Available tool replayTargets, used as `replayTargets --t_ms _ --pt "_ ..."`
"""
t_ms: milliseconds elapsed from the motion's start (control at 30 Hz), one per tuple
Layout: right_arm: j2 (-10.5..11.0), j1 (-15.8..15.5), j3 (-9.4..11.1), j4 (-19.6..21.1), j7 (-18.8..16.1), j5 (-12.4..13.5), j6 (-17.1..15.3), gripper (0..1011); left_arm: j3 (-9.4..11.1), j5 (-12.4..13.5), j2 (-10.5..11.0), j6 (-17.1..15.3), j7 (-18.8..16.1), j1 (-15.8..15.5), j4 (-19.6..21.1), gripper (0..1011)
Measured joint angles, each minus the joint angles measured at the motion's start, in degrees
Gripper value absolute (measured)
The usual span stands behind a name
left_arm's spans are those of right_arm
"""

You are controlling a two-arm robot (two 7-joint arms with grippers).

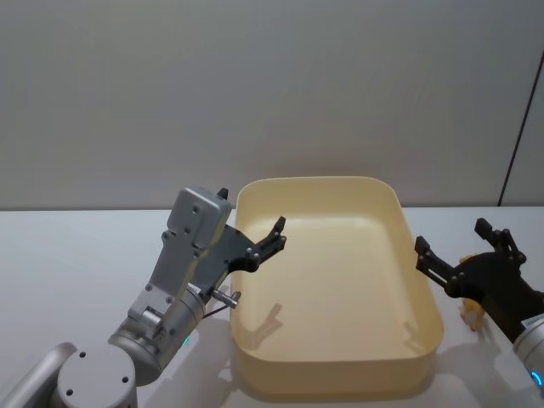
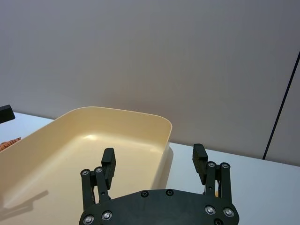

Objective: Pick up the toy alternately with two hands and place it into the central storage box.

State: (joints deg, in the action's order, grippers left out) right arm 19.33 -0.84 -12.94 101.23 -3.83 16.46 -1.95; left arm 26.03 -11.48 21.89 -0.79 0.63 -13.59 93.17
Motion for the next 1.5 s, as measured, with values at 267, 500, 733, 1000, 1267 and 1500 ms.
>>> replayTargets --t_ms 267,500,733,1000,1267,1500 --pt "0.0 0.0 0.0 0.0 0.0 0.0 0.0 1001 0.0 0.0 0.0 0.0 0.0 0.0 0.0 1002" --pt "0.0 0.0 0.0 0.0 0.0 0.0 0.0 1001 0.0 0.0 0.0 0.0 0.0 0.0 0.0 1001" --pt "0.0 0.0 0.0 0.0 0.0 0.0 0.0 1001 0.0 0.0 0.0 0.0 0.0 0.0 0.0 1001" --pt "0.0 0.0 0.0 0.0 0.0 0.0 0.0 1001 0.0 0.0 0.0 0.0 0.0 0.0 0.0 1001" --pt "0.0 0.0 0.0 0.0 0.0 0.0 0.0 1001 0.0 0.0 0.0 0.0 0.0 0.0 0.0 1001" --pt "0.0 0.0 0.0 0.0 0.0 0.0 0.0 1001 0.0 0.0 0.0 0.0 0.0 0.0 0.0 1002"
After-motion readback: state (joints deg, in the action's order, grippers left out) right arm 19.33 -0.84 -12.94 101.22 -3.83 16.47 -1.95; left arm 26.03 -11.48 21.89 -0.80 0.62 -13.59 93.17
